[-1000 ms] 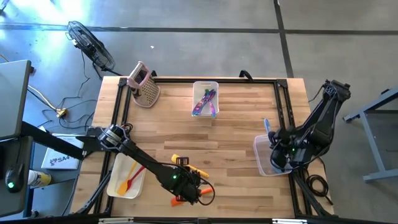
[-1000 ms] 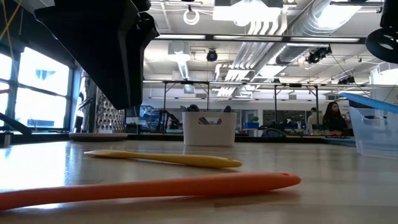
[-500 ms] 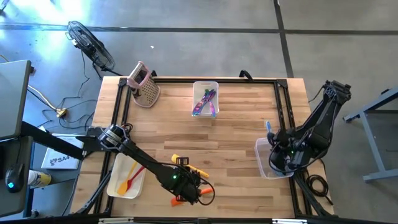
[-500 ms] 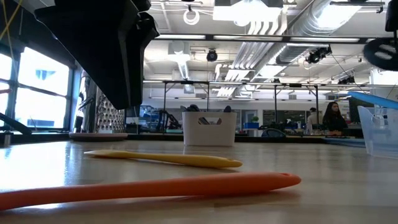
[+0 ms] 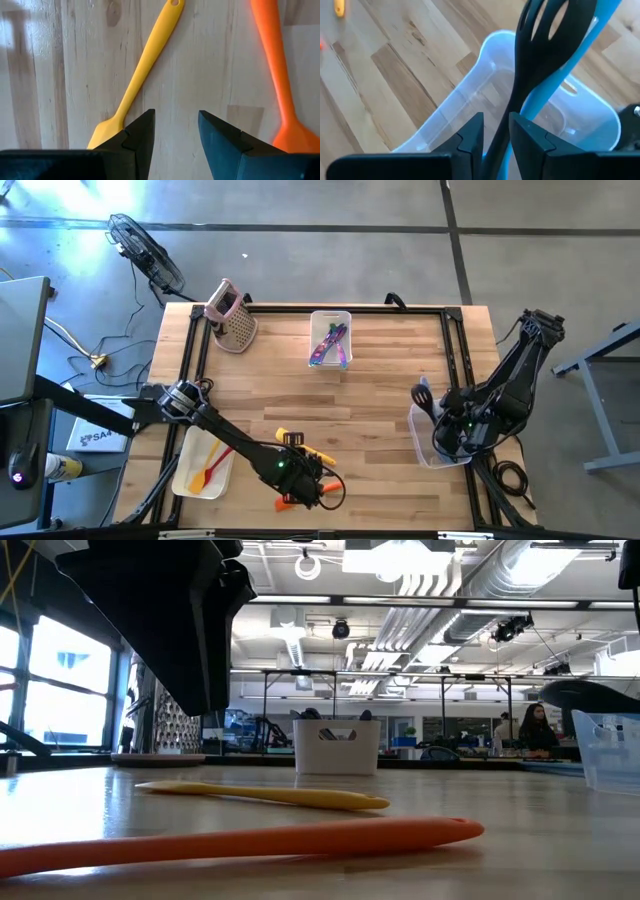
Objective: Pick & Place Kitchen Items
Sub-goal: Put the yellow spatula into the left white bin
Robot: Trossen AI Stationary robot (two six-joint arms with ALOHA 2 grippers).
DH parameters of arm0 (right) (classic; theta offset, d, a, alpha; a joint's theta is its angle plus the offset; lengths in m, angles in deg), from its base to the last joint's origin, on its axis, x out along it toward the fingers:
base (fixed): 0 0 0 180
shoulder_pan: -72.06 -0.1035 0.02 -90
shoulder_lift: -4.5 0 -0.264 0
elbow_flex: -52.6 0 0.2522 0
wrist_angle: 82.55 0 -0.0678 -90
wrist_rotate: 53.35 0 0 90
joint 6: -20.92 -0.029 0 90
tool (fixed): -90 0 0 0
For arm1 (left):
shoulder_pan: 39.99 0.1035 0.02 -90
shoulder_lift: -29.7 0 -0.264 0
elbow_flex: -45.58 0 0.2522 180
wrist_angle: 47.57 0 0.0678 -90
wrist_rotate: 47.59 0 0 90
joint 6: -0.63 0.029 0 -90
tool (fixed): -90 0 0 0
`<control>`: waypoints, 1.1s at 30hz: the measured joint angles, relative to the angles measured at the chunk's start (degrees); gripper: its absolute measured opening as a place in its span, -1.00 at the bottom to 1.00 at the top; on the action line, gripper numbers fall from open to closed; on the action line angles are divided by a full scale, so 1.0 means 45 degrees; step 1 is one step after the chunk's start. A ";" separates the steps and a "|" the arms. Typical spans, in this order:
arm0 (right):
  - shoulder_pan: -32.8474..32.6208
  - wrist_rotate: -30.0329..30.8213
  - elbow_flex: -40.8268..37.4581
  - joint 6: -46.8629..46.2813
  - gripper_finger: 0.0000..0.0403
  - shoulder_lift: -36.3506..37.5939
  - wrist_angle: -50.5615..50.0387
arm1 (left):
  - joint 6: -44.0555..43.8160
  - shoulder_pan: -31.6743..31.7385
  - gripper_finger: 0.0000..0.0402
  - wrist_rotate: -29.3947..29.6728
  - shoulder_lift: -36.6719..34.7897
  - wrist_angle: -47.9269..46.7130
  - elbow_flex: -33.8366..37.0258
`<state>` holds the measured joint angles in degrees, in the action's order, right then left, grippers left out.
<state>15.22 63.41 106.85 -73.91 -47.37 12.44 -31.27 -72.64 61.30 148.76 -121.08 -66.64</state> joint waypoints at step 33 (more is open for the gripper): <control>0.0000 0.0717 0.0000 0.5490 -0.58 0.0005 0.4807 | 0.1650 0.0000 -0.28 -0.1083 -0.0005 -0.2095 -0.0015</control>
<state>15.22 66.63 106.85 -49.20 -47.35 34.07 -23.85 -72.64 56.43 148.74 -130.51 -66.70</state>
